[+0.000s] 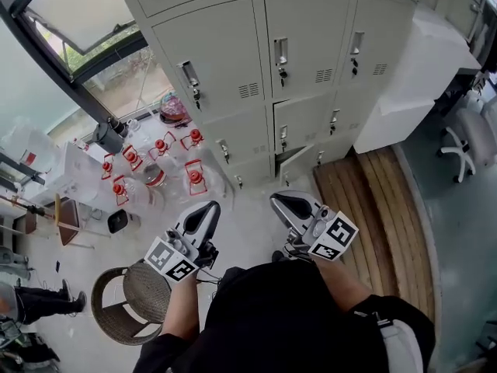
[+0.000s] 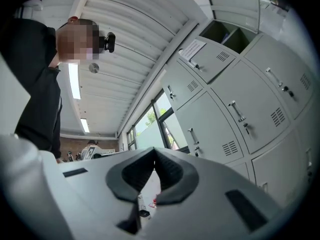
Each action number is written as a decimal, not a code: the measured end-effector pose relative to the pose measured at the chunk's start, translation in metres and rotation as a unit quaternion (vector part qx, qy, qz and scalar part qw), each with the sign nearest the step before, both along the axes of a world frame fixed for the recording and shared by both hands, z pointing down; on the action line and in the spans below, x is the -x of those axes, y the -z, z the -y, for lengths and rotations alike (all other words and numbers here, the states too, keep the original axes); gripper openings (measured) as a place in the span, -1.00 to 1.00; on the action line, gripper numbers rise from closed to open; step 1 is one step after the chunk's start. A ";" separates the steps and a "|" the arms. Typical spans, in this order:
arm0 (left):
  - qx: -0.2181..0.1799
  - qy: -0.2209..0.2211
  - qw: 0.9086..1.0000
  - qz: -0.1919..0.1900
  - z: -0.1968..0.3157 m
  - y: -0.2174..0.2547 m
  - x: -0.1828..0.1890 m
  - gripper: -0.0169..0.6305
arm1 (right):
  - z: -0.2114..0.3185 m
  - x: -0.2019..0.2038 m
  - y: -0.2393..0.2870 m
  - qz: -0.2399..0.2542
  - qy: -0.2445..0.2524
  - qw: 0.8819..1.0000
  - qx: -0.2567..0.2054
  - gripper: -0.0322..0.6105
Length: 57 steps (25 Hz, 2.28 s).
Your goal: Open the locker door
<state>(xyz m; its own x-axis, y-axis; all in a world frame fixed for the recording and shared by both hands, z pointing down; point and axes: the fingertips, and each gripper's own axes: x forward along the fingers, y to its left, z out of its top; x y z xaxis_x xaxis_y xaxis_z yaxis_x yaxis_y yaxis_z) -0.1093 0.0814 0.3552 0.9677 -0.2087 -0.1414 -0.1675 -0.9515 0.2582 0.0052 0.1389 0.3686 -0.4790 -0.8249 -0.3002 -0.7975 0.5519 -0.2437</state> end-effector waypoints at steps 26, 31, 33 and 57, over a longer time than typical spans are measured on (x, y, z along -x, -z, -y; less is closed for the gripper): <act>-0.014 0.020 1.000 0.015 0.209 -0.010 -0.017 -0.90 | 0.202 -0.007 0.003 -0.057 0.001 0.998 0.025 -0.85; -0.020 0.014 1.000 -0.001 0.252 -0.002 -0.011 -0.90 | 0.249 0.001 0.023 -0.086 -0.017 0.996 0.015 -0.69; -0.022 0.012 1.000 -0.004 0.264 -0.001 -0.011 -0.90 | 0.262 0.001 0.029 -0.095 -0.023 0.995 0.013 -0.68; -0.034 -0.025 0.999 -0.023 0.371 -0.007 -0.014 -0.90 | 0.385 0.005 0.063 -0.164 -0.068 0.984 0.007 -0.62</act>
<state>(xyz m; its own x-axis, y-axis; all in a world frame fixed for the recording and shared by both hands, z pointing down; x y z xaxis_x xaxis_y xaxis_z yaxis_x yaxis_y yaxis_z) -0.0955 -0.2895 0.3626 0.9688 -0.1489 -0.1981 -0.1092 -0.9740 0.1984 0.0004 -0.2461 0.3059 -0.4336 -0.8906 -0.1368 -0.9006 0.4335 0.0322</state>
